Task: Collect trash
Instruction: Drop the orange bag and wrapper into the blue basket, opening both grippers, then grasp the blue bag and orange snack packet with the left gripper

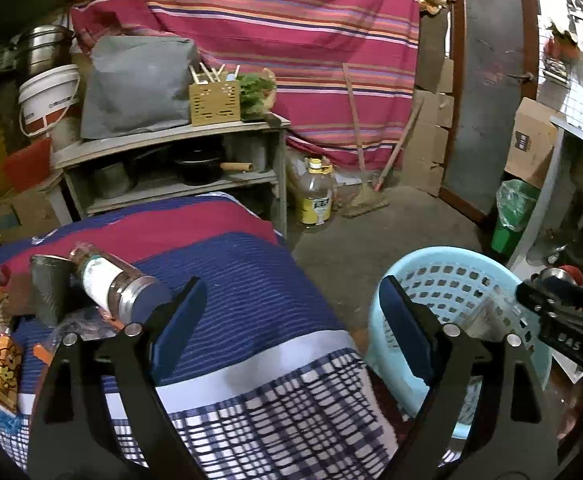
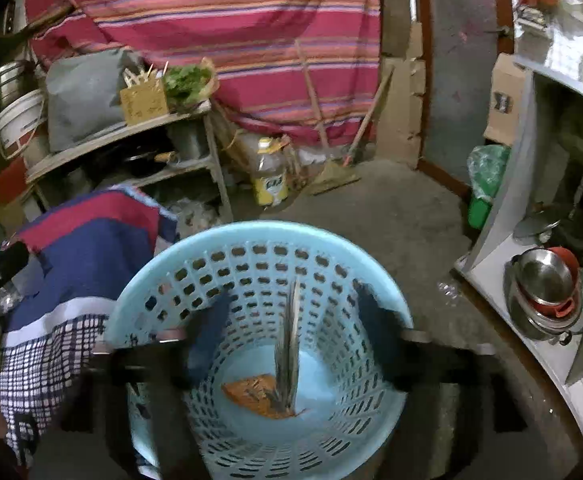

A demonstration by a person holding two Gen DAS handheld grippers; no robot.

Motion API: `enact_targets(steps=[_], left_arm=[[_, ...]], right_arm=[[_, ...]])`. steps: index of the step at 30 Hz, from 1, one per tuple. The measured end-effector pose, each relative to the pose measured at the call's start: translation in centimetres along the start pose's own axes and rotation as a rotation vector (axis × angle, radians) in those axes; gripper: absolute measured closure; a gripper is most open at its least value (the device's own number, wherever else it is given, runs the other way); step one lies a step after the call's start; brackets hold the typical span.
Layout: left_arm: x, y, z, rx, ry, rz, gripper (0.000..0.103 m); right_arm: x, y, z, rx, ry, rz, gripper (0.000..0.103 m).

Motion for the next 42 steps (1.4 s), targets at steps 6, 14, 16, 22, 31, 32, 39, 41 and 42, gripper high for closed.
enact_targets(steps=[6,14,16,22,31,32,39,41,42], left_arm=[[-1.1,1.8,-0.3,0.026,-0.008,0.051,0.013],[-5.6,9.6,-0.9,0.002,-0.039,0.205,0.006],[-6.8,12.2,-1.2,-0.03,-0.041,0.236,0.005],[-9.5,21.1,-2.2,-0.152,-0.021,0.351,0.005],[-9.6,30.1,-5.7,-0.203,0.079,0.446,0.006],[-9.4,30.8,-6.4,-0.204,0.094,0.447,0.006],[-7.5,31.4,-9.0,-0.142,0.174,0.41,0.011],[-7.1,31.5,-9.5,-0.165,0.196,0.372,0.016],[-6.8,31.4,-9.7,-0.173,0.207,0.357,0.018]], right_arm=[[-2.0,1.5,0.0,-0.031,-0.02,0.003,0.034],[-6.6,8.2,0.1,-0.082,-0.106,0.138,0.022],[-7.4,10.4,-0.1,-0.098,-0.108,0.172,0.022],[-8.3,17.8,-1.3,-0.138,-0.086,0.266,0.022],[-7.8,27.7,-2.7,-0.212,-0.013,0.317,0.022],[-7.6,28.3,-3.0,-0.214,-0.001,0.319,0.022],[-5.8,32.7,-3.4,-0.198,0.034,0.326,0.022],[-5.3,33.1,-4.1,-0.236,0.034,0.296,0.022],[-4.7,33.1,-4.8,-0.255,0.055,0.283,0.022]])
Point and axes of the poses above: each gripper's, at about its wrist camera, not at the fingertips, and x roughly the way its jaws point, y to its left, z to its top, the point moved 4 cm from there along x, roughly the way its jaws point, and after that the axes turned 2 degrees about -y, right-handed, at the moved point
